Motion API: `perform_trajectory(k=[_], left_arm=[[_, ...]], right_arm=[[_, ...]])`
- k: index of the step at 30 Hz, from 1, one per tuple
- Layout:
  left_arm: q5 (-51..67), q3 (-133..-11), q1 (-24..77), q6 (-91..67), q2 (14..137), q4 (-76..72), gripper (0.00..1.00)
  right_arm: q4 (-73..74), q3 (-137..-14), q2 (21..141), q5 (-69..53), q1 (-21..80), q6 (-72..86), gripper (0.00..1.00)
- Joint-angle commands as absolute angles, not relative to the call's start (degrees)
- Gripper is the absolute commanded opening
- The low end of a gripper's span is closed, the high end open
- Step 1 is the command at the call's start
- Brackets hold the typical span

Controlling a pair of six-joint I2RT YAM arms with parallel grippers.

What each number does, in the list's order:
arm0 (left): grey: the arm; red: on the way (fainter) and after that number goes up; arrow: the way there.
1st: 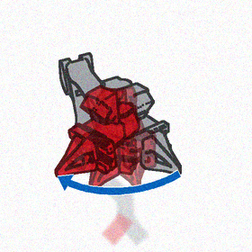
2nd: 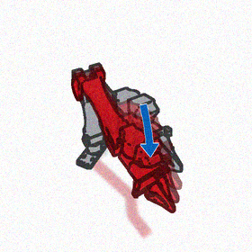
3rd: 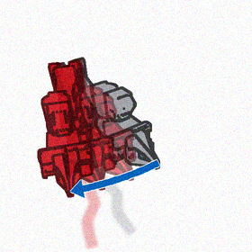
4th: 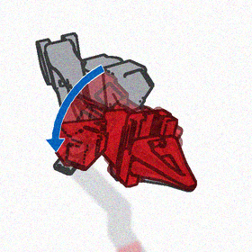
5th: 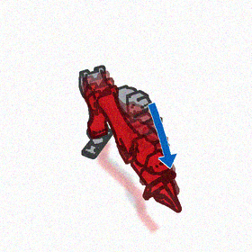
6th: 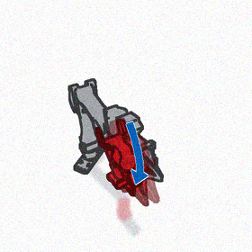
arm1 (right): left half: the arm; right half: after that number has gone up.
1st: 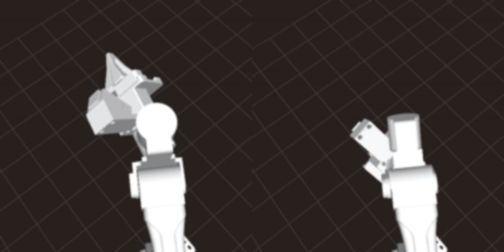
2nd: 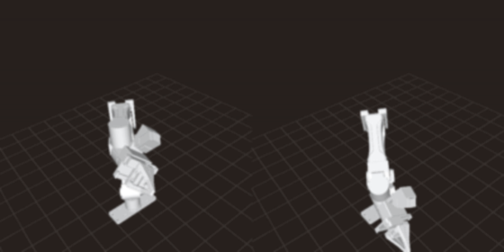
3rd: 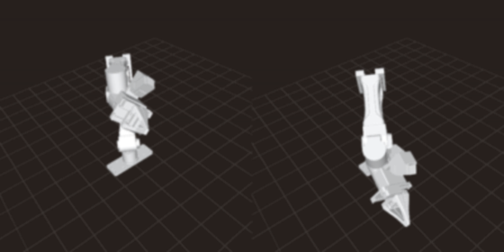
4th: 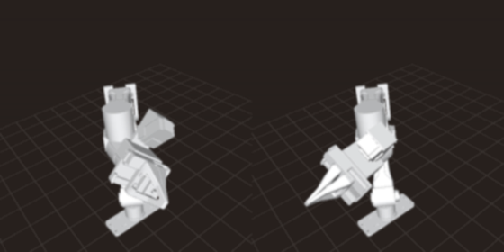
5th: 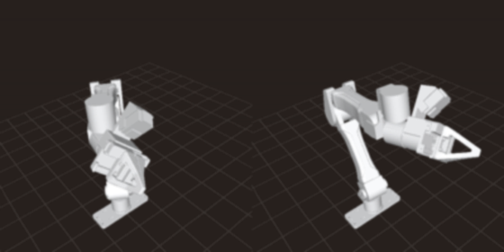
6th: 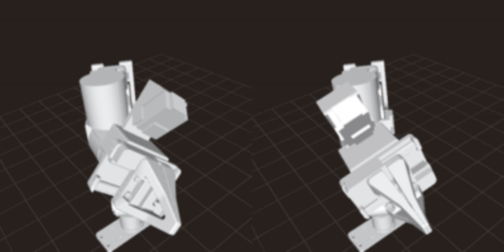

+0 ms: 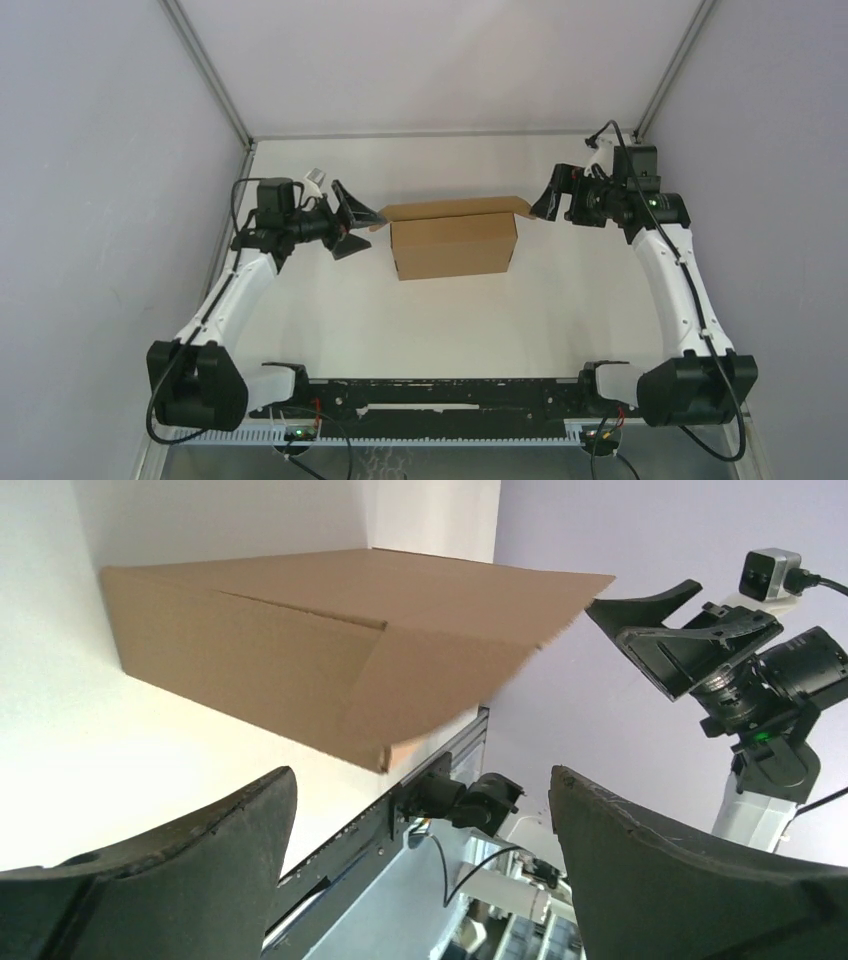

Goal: Fold the paper box

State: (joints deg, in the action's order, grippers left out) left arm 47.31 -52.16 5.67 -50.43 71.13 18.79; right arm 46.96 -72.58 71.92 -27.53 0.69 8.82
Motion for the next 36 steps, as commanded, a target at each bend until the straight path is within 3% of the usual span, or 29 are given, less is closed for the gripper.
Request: perform_trajectory(k=[1,14,36], left_arm=[[44.4,-57.3,4.3,-43.7,63.7,25.2,1.0],[36.0,-56.9,4.2,-40.8,47.8,28.3,1.0],[21.0,-67.3,4.3,-31.3,42.9,33.8,1.0]], right_arm=[[47.9,-74.3,66.9,-22.8,1.6,7.6,1.0],[52.0,-74.0,54.1,-15.6,5.4,14.5,1.0],[45.1,-70.9,42.3,-20.0,8.7,18.5,1.0]])
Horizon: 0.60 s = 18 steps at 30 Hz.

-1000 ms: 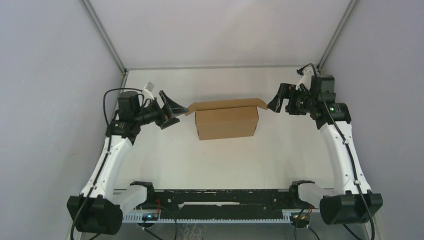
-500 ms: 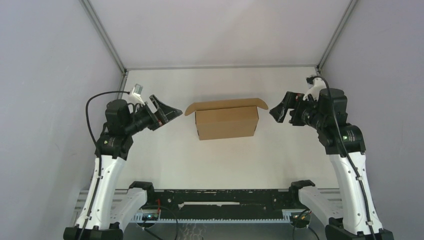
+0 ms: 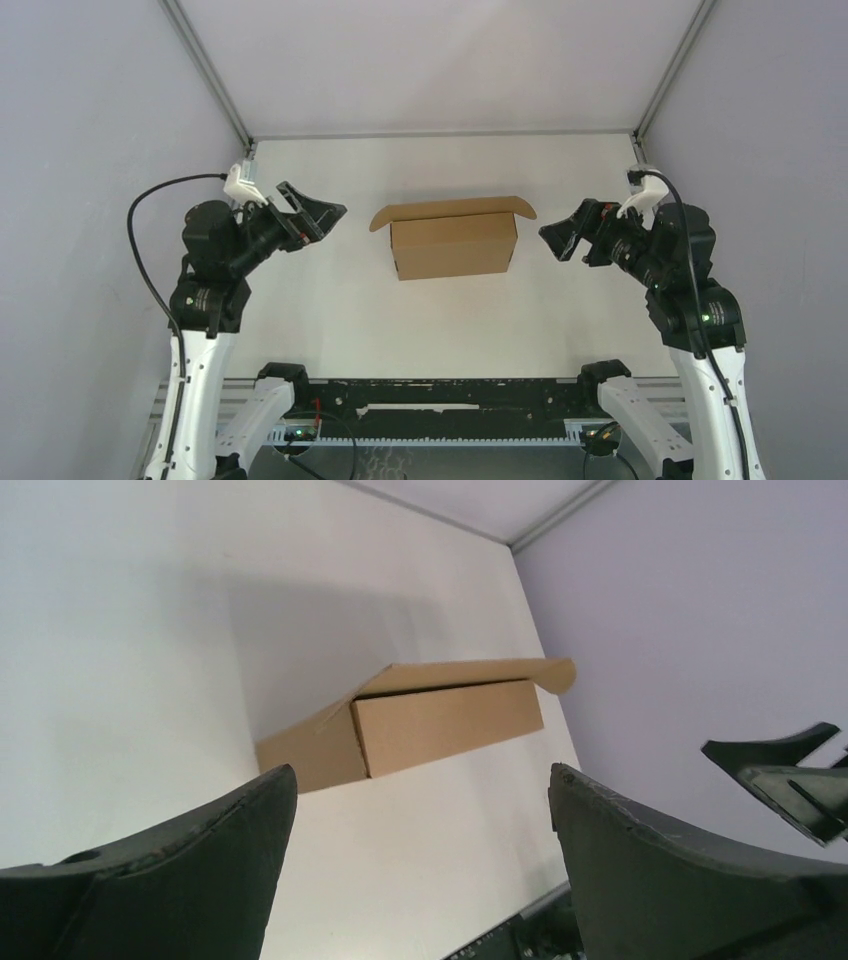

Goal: Fold the paper box

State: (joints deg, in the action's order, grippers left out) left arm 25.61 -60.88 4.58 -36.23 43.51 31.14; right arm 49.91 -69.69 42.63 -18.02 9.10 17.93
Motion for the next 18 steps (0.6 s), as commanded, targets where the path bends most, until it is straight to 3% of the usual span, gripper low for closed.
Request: perform_trajectory(k=[1,13,18], left_arm=[[19.7,-68.8,4.4,-30.3,43.3,35.7,1.0],[19.0,-70.1,4.3,-30.4,44.9,33.6,1.0],[17.3,-67.7,4.3,-29.5,42.2,35.5,1.0]], right_arm=[[44.6,-70.7,42.2,-20.9,8.7,18.3,1.0],[46.2,-70.8,40.5,-19.8,8.7,17.0,1.0],[40.3,-66.8,40.7,-23.3,7.6,21.8,1.0]])
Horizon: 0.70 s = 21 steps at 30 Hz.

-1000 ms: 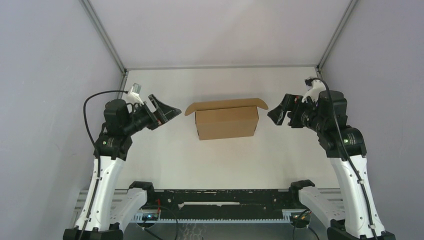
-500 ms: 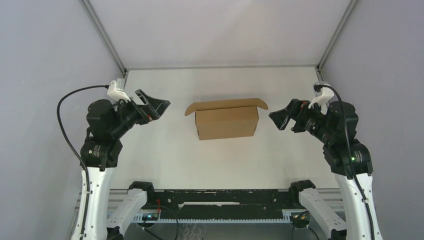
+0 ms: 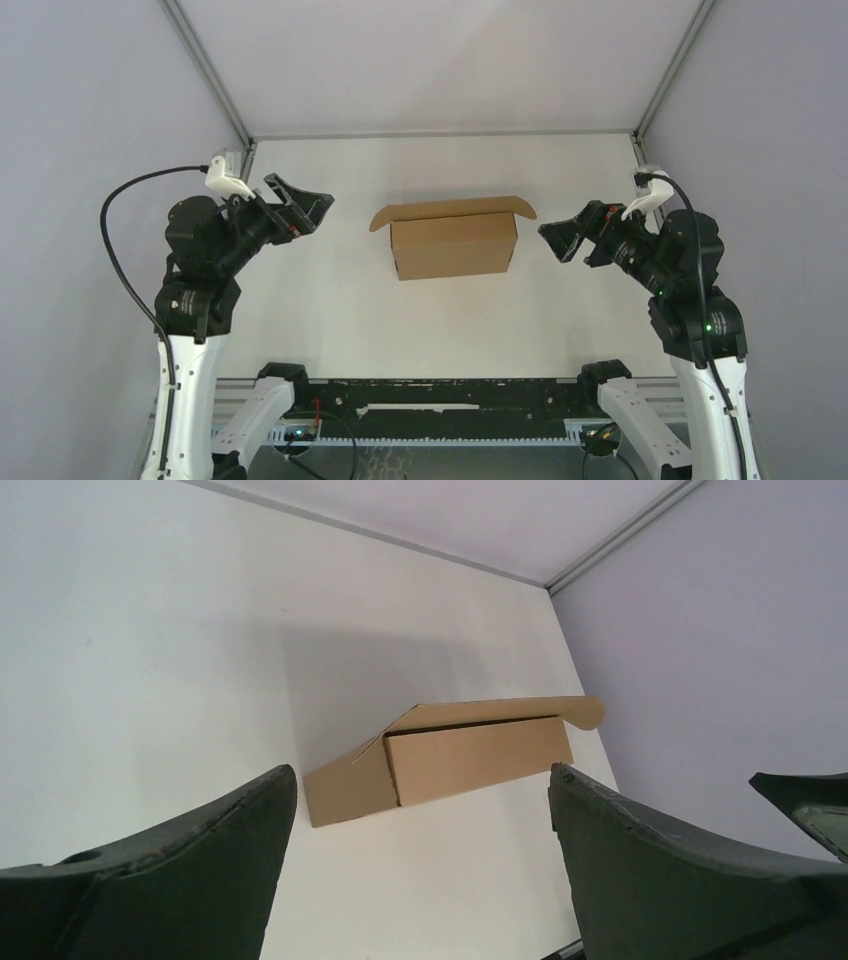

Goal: Fold the paper box

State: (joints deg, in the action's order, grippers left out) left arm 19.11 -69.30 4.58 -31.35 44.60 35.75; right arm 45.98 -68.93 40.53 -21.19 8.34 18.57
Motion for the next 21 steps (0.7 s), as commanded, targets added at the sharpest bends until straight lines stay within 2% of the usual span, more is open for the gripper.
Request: perform_trajectory(k=[1,11,14,20,21], left_arm=[[17.2,-67.3,4.3,-29.4,41.7,36.1,1.0],[15.1,-63.8,4.4,-29.0,37.6,37.8,1.0],[14.8,-63.0,4.3,-26.7,38.6,35.6,1.0],[15.9,-65.2,4.4,-17.4,44.1,33.2,1.0],[16.4,-65.7,4.3,-16.9,45.1,32.7,1.0]], right_arm=[[39.3,-66.0,41.1,-23.7,7.5,22.7,1.0],[39.6,-64.5,42.0,-17.6,8.0,14.5,1.0],[39.3,-63.7,43.2,-17.1,8.0,11.1,0.92],[30.5,-61.7,46.1,-18.4,10.3,7.0,0.88],[30.1,-62.4,47.3,-17.7,11.0,6.1,0.85]])
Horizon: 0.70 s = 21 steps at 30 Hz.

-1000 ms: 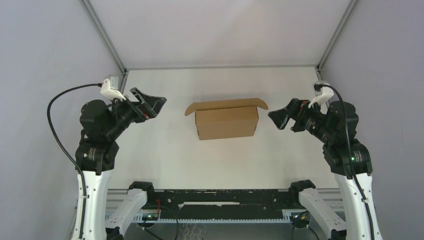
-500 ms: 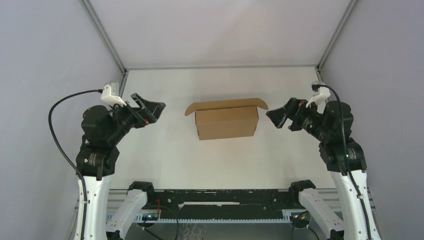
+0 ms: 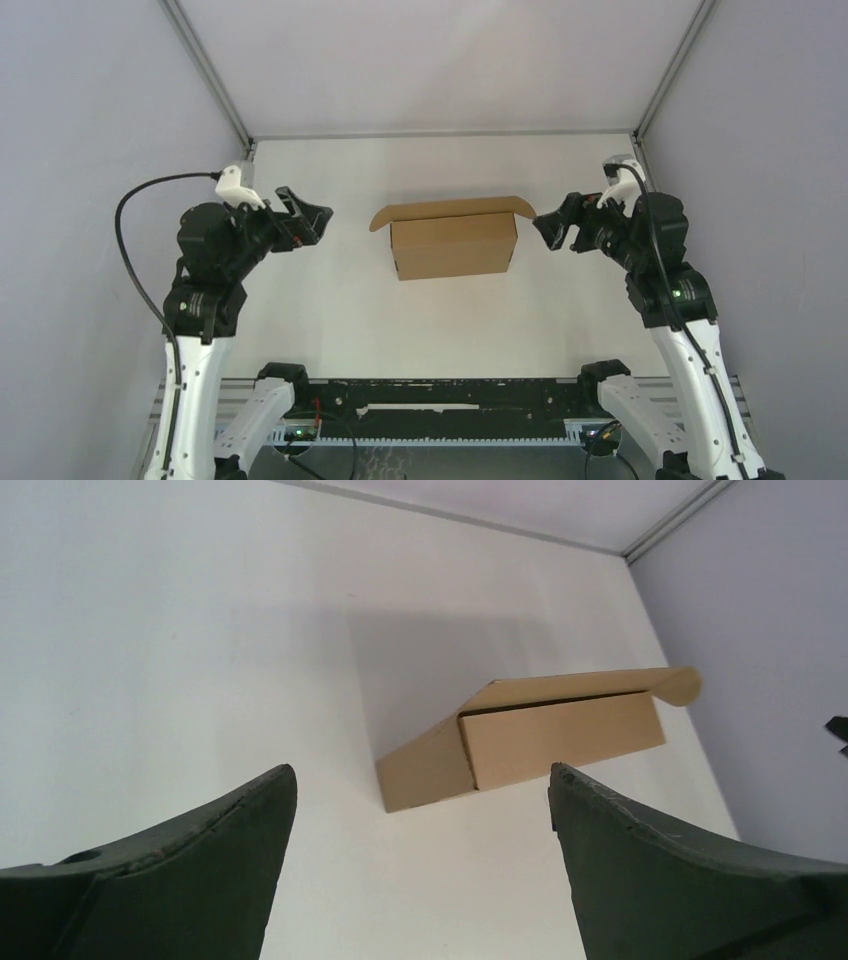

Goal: Fold the paper box

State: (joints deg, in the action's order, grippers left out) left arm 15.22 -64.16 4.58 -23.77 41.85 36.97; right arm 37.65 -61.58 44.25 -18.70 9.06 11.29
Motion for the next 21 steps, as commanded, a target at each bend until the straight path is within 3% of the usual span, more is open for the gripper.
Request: perform_trajectory(k=[1,9,21], left_arm=[[17.4,-66.0,4.3,-16.7,46.2,32.0,1.0],[22.9,-62.0,4.4,-20.1,52.5,21.7,1.0],[16.9,-61.3,8.2,-13.9,58.1,16.9,1.0]], right_arm=[[29.5,-62.9,48.6,-17.1,11.4,5.0,0.8],[28.8,-66.9,58.3,-10.6,13.1,-1.9,0.76],[25.8,-70.5,66.7,-13.7,12.4,-4.4,0.66]])
